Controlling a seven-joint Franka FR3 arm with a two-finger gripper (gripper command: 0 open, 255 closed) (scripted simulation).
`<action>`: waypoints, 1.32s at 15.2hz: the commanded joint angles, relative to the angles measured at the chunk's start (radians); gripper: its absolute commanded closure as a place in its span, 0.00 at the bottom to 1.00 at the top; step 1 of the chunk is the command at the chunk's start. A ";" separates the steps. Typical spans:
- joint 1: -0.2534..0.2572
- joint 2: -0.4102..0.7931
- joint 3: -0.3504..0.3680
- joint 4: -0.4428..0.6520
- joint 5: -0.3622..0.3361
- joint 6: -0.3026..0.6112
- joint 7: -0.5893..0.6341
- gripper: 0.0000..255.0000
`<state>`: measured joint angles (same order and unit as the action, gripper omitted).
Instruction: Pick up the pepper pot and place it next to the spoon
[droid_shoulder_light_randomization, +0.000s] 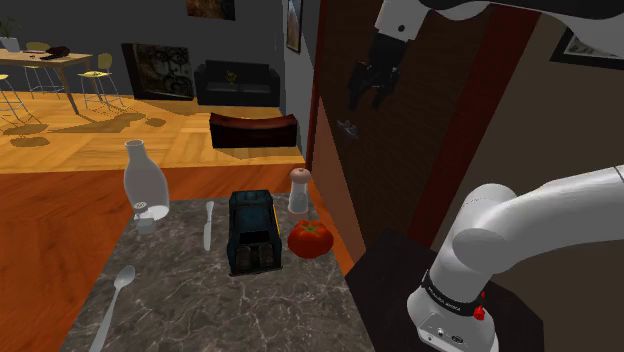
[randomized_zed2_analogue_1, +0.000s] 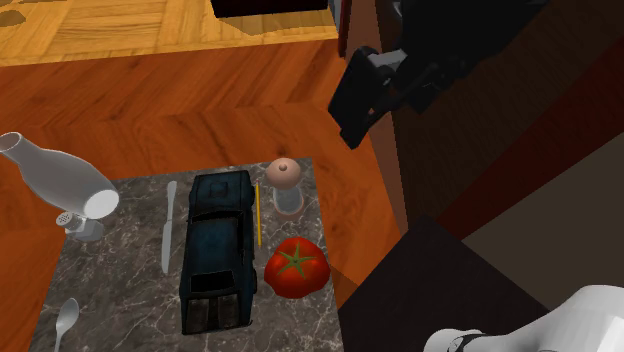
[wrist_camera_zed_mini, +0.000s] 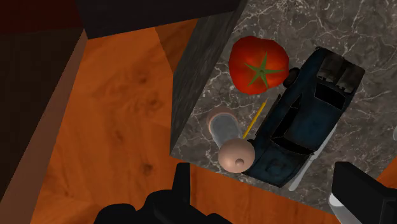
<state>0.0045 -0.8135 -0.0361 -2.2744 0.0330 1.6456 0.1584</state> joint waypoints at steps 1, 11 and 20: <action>0.000 0.000 0.000 0.000 0.000 0.000 0.000 0.00; 0.041 0.296 -0.046 -0.031 0.035 0.244 -0.101 0.00; 0.080 0.620 -0.074 0.044 0.102 0.411 -0.210 0.00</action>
<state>0.0805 -0.2337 -0.1081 -2.2420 0.1250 2.0377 -0.0377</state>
